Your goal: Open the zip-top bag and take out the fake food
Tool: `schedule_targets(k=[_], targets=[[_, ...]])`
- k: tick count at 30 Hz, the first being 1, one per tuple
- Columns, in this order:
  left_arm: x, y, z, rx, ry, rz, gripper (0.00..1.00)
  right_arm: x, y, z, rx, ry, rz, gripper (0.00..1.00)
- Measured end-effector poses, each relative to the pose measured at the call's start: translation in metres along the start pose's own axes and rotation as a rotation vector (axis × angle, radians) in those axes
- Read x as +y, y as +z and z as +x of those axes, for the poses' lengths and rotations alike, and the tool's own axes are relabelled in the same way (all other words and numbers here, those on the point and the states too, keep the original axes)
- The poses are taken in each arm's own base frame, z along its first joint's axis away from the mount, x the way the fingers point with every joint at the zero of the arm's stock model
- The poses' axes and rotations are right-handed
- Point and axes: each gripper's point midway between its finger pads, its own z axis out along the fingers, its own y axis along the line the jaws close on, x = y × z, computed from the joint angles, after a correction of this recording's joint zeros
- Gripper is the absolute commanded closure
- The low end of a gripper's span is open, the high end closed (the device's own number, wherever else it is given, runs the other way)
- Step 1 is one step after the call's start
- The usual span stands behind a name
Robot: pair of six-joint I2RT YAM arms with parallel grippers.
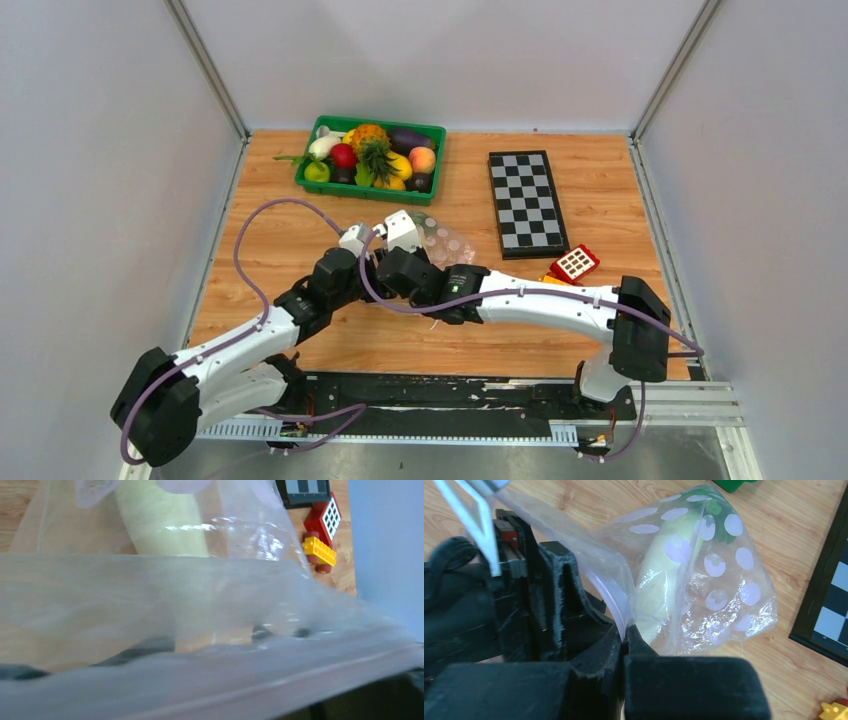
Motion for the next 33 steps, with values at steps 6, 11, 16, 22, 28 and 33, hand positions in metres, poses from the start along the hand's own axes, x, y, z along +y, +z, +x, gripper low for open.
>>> schedule_targets(k=[6,11,16,22,28,33], targets=[[0.014,0.020,-0.003,-0.041,-0.023,-0.064,0.18,0.004,-0.002,-0.002,0.006,0.039,-0.043,1.00],[0.023,0.034,0.002,-0.053,-0.022,-0.090,0.17,0.003,0.001,0.007,0.033,0.049,-0.046,1.00],[0.033,0.047,0.011,-0.048,-0.014,-0.116,0.17,-0.002,0.003,0.017,0.059,0.058,-0.033,1.00],[0.047,0.067,0.026,-0.037,0.011,-0.162,0.25,0.004,0.004,0.027,0.093,0.071,-0.063,1.00],[0.042,0.084,0.023,-0.066,0.030,-0.142,0.61,0.012,0.006,0.036,0.108,0.086,-0.090,1.00],[0.041,0.085,0.023,-0.066,0.038,-0.137,0.80,0.002,0.009,0.049,0.120,0.073,-0.047,1.00]])
